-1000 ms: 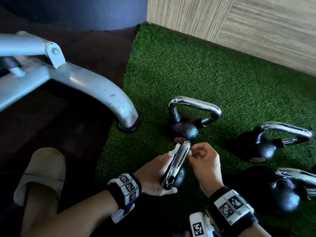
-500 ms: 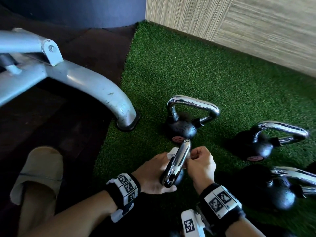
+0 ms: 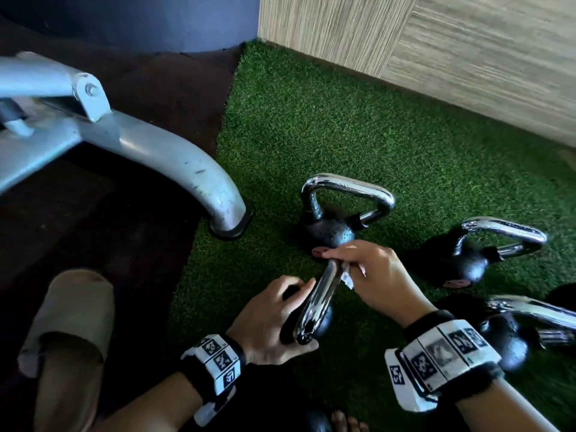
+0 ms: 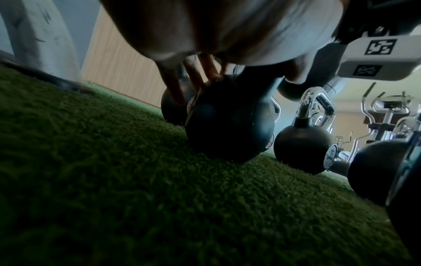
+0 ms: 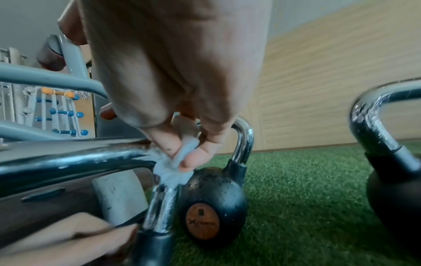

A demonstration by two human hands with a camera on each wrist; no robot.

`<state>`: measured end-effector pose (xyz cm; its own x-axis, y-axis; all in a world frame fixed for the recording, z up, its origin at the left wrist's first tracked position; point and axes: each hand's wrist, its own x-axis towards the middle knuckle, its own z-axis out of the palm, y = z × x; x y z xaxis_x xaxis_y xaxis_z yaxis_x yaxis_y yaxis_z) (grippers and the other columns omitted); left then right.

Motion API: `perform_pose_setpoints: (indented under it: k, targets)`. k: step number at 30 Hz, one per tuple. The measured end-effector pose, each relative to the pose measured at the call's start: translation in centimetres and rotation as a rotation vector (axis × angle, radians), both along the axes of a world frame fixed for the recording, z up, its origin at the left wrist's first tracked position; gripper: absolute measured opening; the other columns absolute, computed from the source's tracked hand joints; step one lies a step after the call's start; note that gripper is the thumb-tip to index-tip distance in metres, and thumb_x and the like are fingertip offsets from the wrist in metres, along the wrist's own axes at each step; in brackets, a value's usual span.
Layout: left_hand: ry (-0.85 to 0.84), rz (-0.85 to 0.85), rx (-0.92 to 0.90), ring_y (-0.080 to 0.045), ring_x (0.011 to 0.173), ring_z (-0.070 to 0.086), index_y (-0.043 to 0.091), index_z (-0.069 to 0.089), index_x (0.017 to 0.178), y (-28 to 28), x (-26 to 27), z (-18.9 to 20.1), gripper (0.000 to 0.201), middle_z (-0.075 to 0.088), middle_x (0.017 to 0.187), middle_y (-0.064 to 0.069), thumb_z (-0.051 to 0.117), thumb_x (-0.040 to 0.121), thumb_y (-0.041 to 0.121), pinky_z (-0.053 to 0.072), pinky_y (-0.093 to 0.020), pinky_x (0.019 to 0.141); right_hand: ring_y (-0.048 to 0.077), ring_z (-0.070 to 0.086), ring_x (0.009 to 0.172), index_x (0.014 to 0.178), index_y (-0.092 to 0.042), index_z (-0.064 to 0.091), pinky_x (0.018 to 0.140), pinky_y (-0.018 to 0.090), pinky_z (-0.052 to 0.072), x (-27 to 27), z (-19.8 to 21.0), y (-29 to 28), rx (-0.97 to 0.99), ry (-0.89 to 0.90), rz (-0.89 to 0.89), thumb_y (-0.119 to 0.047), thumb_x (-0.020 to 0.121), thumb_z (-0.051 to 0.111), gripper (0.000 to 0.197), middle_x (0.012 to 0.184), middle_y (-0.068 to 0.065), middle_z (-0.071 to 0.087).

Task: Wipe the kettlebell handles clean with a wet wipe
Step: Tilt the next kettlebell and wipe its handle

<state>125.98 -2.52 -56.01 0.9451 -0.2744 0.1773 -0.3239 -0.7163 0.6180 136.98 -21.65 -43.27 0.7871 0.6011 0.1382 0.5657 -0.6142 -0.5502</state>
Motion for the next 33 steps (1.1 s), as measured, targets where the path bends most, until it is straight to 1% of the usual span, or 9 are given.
perform_pose_setpoints:
  k: [3,6,8,11,17,22,27,30,33]
  targets:
    - [-0.025,-0.035,-0.026,-0.009,0.135,0.049,0.037,0.037,0.154,0.3,-0.6,0.3,0.075,0.037,0.153,0.011,0.059,0.089,0.067,0.052,-0.028,0.102,-0.004,0.065,0.107,0.107,-0.024,0.080,0.098,0.007,0.046,-0.6,0.5,-0.8,-0.020,0.015,-0.029,0.013,0.075,0.056,0.054,0.109,-0.017,0.074]
    - [-0.015,-0.033,-0.150,0.000,0.146,0.038,0.032,0.048,0.151,0.7,-0.9,0.2,0.064,0.044,0.156,0.016,0.063,0.093,0.055,0.040,-0.027,0.116,-0.009,0.060,0.105,0.110,-0.023,0.079,0.095,-0.003,0.037,-1.6,0.7,-1.7,-0.047,0.032,-0.091,0.011,0.076,0.055,0.053,0.109,-0.015,0.073]
    - [0.005,0.034,-0.290,0.003,0.136,0.049,0.028,0.061,0.139,1.3,-0.9,0.0,0.049,0.058,0.143,0.018,0.070,0.093,0.044,0.045,-0.029,0.112,-0.011,0.059,0.102,0.112,-0.022,0.078,0.092,-0.006,0.034,-2.2,0.8,-2.7,-0.061,0.048,-0.147,0.003,0.076,0.054,0.050,0.108,-0.012,0.074]
    - [0.253,0.144,-0.593,-0.005,0.113,0.069,0.019,0.072,0.114,2.5,0.0,0.5,0.026,0.074,0.117,0.012,0.078,0.089,0.022,0.056,-0.034,0.100,-0.019,0.060,0.090,0.112,-0.025,0.078,0.081,-0.006,0.038,-3.6,1.1,-4.3,-0.100,0.103,-0.173,-0.006,0.074,0.053,0.049,0.093,-0.017,0.074]
    - [0.465,0.064,-0.751,-0.012,0.112,0.071,0.007,0.071,0.114,3.4,1.9,1.5,0.028,0.077,0.115,-0.001,0.078,0.087,0.002,0.056,-0.030,0.100,-0.018,0.061,0.080,0.105,-0.022,0.080,0.069,-0.002,0.040,-4.3,0.7,-5.7,-0.123,0.173,-0.175,0.012,0.079,0.059,0.049,0.084,-0.011,0.074]
    - [0.360,0.115,-0.679,-0.013,0.099,0.076,0.023,0.075,0.088,3.0,1.0,1.8,0.019,0.080,0.099,0.001,0.083,0.084,0.007,0.059,-0.036,0.096,-0.012,0.063,0.084,0.106,-0.033,0.079,0.070,0.003,0.042,-4.1,0.6,-5.9,-0.099,0.221,-0.186,0.008,0.082,0.064,0.050,0.084,-0.017,0.071]
    - [0.416,0.036,-0.524,-0.009,0.107,0.074,0.034,0.077,0.105,4.4,1.7,2.5,0.029,0.078,0.109,0.013,0.087,0.079,0.027,0.057,-0.041,0.100,-0.010,0.066,0.080,0.108,-0.043,0.076,0.069,0.009,0.047,-3.3,0.9,-6.5,-0.124,0.268,-0.190,-0.001,0.081,0.069,0.050,0.080,-0.030,0.071]
    - [0.461,-0.100,-0.248,0.005,0.108,0.069,0.043,0.074,0.105,5.9,3.7,4.5,0.039,0.075,0.112,0.023,0.083,0.080,0.015,0.052,-0.022,0.102,0.002,0.069,0.079,0.101,-0.041,0.069,0.076,0.031,0.057,-2.2,1.8,-6.7,-0.093,0.274,-0.244,-0.006,0.079,0.074,0.041,0.088,-0.014,0.075]
    - [0.431,-0.017,-0.215,0.000,0.107,0.071,0.040,0.069,0.119,6.8,6.5,6.1,0.048,0.075,0.115,0.013,0.078,0.086,0.007,0.053,-0.012,0.094,0.011,0.072,0.076,0.087,-0.032,0.073,0.076,0.044,0.061,-0.8,2.8,-6.7,0.048,0.229,-0.361,-0.002,0.076,0.074,0.033,0.085,-0.008,0.076]
